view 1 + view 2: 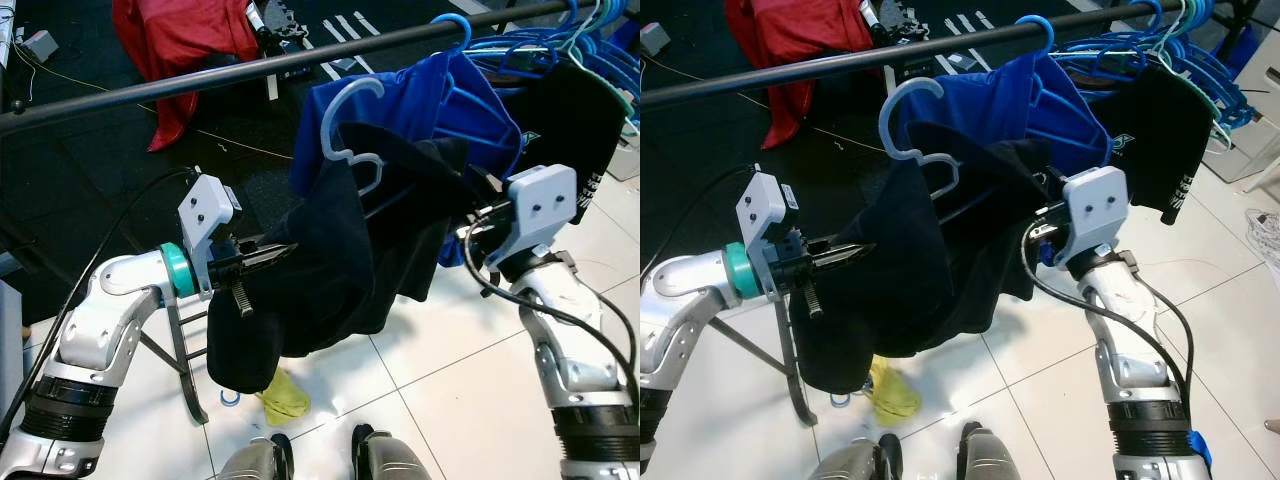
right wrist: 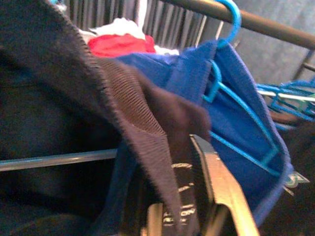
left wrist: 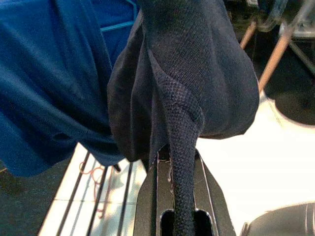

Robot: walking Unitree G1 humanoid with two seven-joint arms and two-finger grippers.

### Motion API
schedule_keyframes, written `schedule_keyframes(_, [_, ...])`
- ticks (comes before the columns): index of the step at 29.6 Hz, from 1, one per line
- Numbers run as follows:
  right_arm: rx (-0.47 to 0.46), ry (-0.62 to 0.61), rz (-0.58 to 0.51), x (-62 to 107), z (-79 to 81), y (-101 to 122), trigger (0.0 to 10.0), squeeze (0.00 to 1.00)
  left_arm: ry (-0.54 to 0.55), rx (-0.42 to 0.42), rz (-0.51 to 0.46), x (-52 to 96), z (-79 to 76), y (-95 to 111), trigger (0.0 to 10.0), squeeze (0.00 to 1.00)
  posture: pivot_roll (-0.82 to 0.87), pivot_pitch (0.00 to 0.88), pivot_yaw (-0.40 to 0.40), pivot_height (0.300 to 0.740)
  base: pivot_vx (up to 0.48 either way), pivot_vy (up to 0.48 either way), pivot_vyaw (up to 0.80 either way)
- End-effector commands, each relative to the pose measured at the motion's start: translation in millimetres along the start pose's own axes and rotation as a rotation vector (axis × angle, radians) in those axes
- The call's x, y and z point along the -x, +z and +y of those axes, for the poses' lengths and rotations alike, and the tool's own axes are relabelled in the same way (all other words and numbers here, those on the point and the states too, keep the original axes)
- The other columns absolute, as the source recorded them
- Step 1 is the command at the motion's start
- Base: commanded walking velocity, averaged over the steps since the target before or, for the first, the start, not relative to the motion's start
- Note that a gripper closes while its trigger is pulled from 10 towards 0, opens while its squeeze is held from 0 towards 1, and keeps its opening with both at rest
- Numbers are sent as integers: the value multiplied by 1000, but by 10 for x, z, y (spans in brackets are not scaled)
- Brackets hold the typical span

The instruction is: Hang hanger

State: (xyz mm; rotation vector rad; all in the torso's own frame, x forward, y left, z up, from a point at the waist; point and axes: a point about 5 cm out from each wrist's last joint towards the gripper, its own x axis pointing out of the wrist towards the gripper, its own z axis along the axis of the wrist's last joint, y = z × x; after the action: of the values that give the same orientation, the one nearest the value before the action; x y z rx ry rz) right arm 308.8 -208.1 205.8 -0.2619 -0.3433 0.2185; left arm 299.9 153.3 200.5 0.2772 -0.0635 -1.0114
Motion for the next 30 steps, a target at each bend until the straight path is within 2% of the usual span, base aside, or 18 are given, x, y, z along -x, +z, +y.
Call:
schedule_keyframes(1, [-14,-41,13,21,-90,-16,0,0,-8,-38,-7,9,7,33,10000,0,-124,89,92,740,0,0,0])
schedule_keyframes(4, [53,-129,3,43,-325,77,0,0,12,-147,71,34,58,-47,10000,0,-124,90,91,740,0,0,0])
schedule_keyframes(7, [114,-187,-10,52,-471,165,0,0,19,-193,118,63,88,-112,10000,0,-126,91,91,740,0,0,0])
schedule_keyframes(8, [114,-187,-10,52,-471,165,0,0,19,-193,118,63,88,-112,10000,0,-126,91,91,740,0,0,0])
schedule_keyframes(11, [169,-239,4,87,-643,218,0,0,17,-228,149,92,105,-156,10000,0,-128,92,88,740,0,0,0])
schedule_keyframes(13, [179,-249,13,105,-684,214,0,0,22,-231,151,96,115,-156,10000,0,-128,92,88,740,0,0,0])
schedule_keyframes(15, [194,-276,75,190,-780,138,0,0,67,-230,145,105,183,-143,10000,0,-129,94,84,740,0,0,0])
schedule_keyframes(17, [194,-276,75,190,-780,138,0,0,67,-230,145,105,183,-143,10000,0,-129,94,84,740,0,0,0])
schedule_keyframes(20, [203,-291,129,261,-840,67,0,0,102,-223,134,109,236,-129,10000,0,-129,94,83,740,0,0,0])
schedule_keyframes(23, [261,-232,341,523,-910,-217,0,0,149,-148,60,133,342,-25,10000,0,-134,98,86,740,0,0,0])
schedule_keyframes(24, [281,-226,390,591,-934,-280,0,0,147,-135,44,139,357,0,10000,0,-134,98,86,740,0,0,0])
schedule_keyframes(25, [281,-226,390,591,-934,-280,0,0,147,-135,44,139,357,0,10000,0,-134,98,86,740,0,0,0])
schedule_keyframes(28, [386,-270,472,732,-1070,-371,0,0,53,-168,65,169,298,0,10000,0,-136,98,90,740,0,0,0])
schedule_keyframes(30, [402,-276,484,748,-1090,-379,0,0,36,-175,73,175,285,-8,10000,0,-136,98,90,740,0,0,0])
